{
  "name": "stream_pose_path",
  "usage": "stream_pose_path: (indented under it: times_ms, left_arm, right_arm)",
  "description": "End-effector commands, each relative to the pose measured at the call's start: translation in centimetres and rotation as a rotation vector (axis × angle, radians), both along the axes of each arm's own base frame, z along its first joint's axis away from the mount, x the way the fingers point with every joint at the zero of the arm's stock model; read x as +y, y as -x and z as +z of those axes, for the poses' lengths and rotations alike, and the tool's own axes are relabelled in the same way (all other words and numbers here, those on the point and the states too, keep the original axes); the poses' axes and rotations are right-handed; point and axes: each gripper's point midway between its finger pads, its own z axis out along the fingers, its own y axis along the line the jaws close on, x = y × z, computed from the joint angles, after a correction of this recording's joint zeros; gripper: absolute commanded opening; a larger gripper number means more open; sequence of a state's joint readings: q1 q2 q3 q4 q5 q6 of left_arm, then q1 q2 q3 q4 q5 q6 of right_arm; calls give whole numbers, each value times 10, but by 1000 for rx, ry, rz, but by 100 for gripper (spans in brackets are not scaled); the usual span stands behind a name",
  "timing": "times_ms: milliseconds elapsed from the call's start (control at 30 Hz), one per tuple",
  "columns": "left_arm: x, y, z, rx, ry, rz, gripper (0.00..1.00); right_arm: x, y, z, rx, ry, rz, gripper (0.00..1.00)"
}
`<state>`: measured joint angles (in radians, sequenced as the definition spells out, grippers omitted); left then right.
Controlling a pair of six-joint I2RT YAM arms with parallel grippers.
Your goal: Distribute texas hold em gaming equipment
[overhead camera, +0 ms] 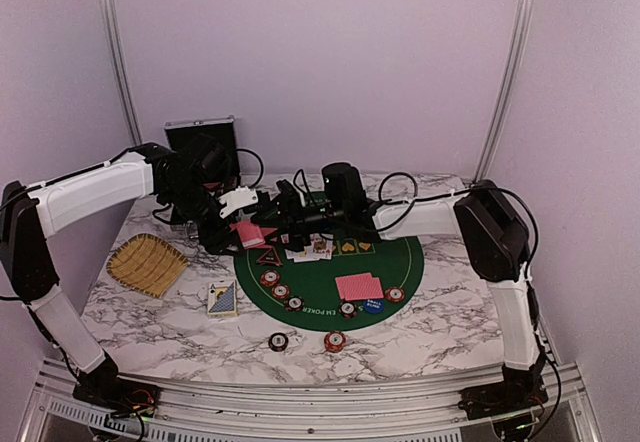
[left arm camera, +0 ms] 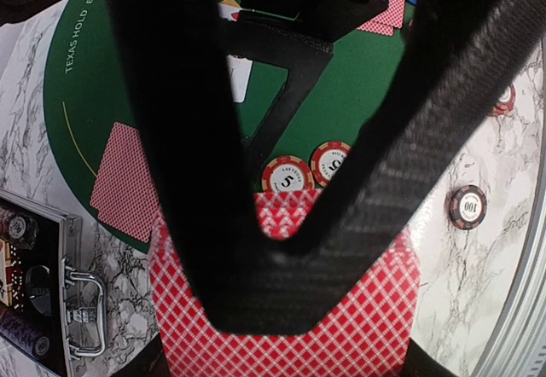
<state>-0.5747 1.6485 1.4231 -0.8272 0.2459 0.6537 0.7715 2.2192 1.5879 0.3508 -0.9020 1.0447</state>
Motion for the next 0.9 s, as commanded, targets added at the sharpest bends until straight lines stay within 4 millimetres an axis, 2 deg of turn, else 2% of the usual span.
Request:
stream_pose_path:
  times_ms: [0, 367, 533, 867]
  left_arm:
    - [-6, -4, 15, -18, 40, -1, 0]
    - [-8, -8, 15, -23, 36, -4, 0]
    - [-9, -9, 12, -21, 28, -7, 0]
    - [-6, -8, 6, -21, 5, -11, 0]
  right_arm:
    - [16, 4, 21, -29, -62, 37, 94]
    - [41, 4, -2, 20, -42, 72, 92]
    - [49, 5, -7, 33, -44, 81, 91]
    - [52, 4, -20, 56, -24, 87, 91]
